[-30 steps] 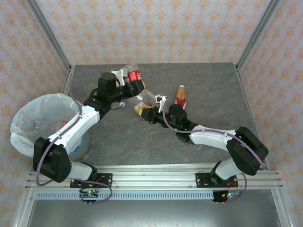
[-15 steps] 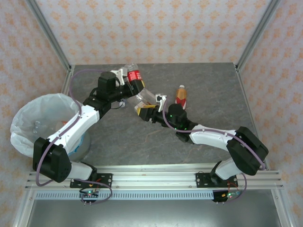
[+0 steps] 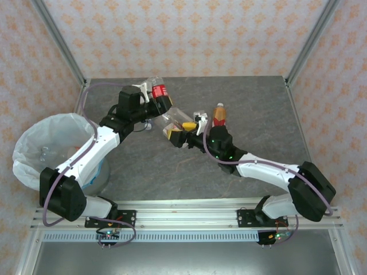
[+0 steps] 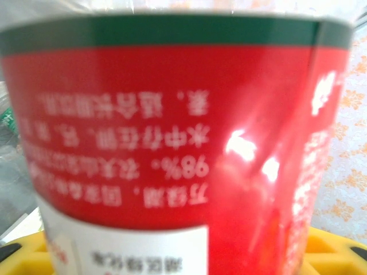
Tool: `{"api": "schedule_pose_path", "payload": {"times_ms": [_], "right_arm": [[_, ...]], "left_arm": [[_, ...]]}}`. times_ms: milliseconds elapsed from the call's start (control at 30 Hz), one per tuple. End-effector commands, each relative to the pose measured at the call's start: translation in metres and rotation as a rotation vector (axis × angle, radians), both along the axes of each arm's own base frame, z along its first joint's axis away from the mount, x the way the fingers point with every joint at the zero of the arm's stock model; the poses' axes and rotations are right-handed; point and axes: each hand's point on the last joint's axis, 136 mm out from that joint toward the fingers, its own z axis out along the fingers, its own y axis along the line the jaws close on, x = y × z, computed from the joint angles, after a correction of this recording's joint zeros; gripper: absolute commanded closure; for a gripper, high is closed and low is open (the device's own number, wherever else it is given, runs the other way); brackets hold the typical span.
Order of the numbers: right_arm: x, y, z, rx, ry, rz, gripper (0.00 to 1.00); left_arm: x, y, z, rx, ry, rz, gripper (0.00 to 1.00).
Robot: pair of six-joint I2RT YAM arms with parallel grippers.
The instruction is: Put the plastic bottles in the bin
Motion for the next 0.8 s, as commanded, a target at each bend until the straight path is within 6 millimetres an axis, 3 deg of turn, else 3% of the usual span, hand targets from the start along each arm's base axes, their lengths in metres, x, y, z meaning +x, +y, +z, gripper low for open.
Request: {"api": "schedule_pose_path", "payload": {"times_ms": [0, 200, 533, 767], "right_arm": [[0.005, -0.015, -0.006, -0.048, -0.028, -0.079, 0.01], [0.029, -0.045, -0.024, -0.096, 0.024, -0.302, 0.01], [0.037, -0.048, -0.039, -0.119, 0.093, -0.354, 0.01], [0.033, -0.030, -0.034, -0.104, 0.080, -0.264, 0.01]], "left_arm": [[-0.003, 0.006, 0.024, 0.033, -0.060, 0.028, 0.44], [-0.005, 0.024, 0.026, 0.089, -0.062, 0.108, 0.44], [-0.016, 0.058, 0.032, 0.161, -0.072, 0.254, 0.44], [-0.034, 0.095, 0.044, 0.271, -0.073, 0.387, 0.45]]}}
